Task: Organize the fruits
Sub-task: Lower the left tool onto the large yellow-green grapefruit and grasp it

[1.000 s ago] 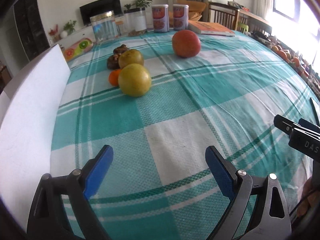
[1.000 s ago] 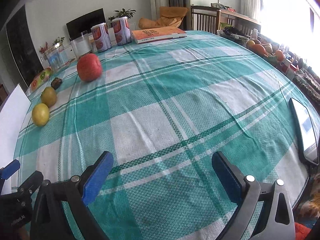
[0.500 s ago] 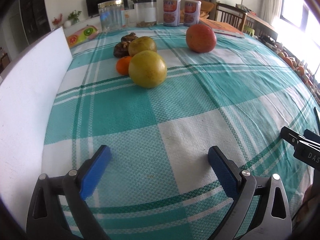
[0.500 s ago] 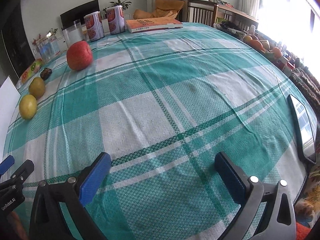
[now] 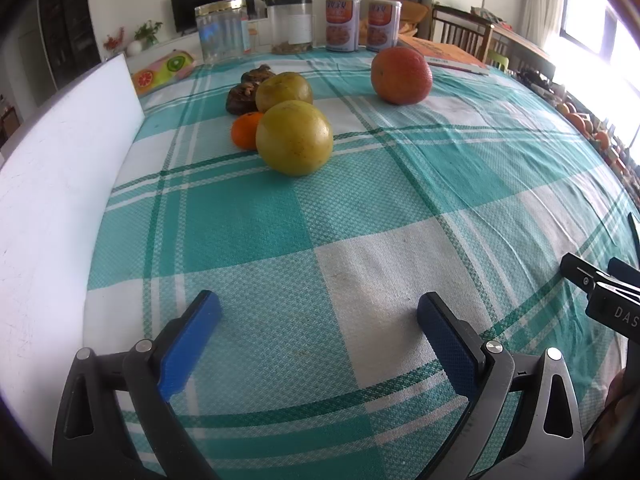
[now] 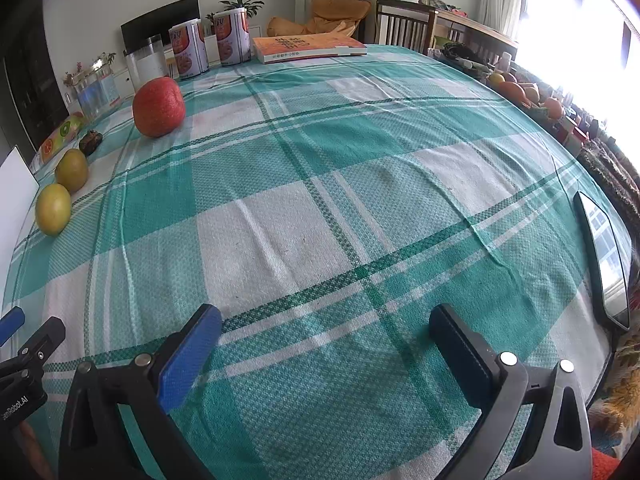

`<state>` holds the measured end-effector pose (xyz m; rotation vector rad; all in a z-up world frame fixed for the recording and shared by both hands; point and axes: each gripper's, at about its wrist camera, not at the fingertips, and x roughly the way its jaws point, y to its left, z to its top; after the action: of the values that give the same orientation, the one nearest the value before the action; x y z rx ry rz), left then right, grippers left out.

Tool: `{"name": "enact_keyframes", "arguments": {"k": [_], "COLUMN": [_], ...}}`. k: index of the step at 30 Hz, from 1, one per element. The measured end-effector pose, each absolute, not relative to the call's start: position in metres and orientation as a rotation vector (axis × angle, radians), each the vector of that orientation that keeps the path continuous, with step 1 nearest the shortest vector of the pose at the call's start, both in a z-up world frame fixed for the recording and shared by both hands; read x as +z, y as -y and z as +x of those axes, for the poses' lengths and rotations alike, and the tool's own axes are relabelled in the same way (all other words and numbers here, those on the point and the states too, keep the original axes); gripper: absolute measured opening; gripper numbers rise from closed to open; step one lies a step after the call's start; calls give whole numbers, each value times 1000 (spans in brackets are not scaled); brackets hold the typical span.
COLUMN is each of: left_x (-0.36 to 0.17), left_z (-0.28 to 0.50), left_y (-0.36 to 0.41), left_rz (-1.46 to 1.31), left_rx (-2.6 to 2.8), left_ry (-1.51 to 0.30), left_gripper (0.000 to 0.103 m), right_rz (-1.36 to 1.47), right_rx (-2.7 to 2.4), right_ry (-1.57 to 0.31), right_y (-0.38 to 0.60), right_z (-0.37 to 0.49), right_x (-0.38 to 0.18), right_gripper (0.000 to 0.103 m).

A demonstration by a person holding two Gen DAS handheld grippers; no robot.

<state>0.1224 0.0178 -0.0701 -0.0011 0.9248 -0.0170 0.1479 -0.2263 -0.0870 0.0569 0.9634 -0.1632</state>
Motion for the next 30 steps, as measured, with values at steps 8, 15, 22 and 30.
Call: {"name": "enact_keyframes", "arguments": {"k": [8, 15, 22, 30], "left_x": [-70, -70, -69, -48], "left_z": [122, 122, 129, 186], "left_y": [-18, -18, -19, -43], "left_rz": [-2, -2, -18, -240], "left_rx": [-18, -18, 13, 91], "left_ry": [-925, -925, -946, -894], "left_gripper": [100, 100, 101, 99], "right_rz": [57, 56, 56, 56], "right_rx": [-164, -164, -165, -164], "right_ry": [-964, -964, -964, -964], "right_y": [226, 226, 226, 226], "right_z": [148, 148, 148, 148], "right_x": [-87, -87, -87, -87], "right_gripper": [103, 103, 103, 103]}}
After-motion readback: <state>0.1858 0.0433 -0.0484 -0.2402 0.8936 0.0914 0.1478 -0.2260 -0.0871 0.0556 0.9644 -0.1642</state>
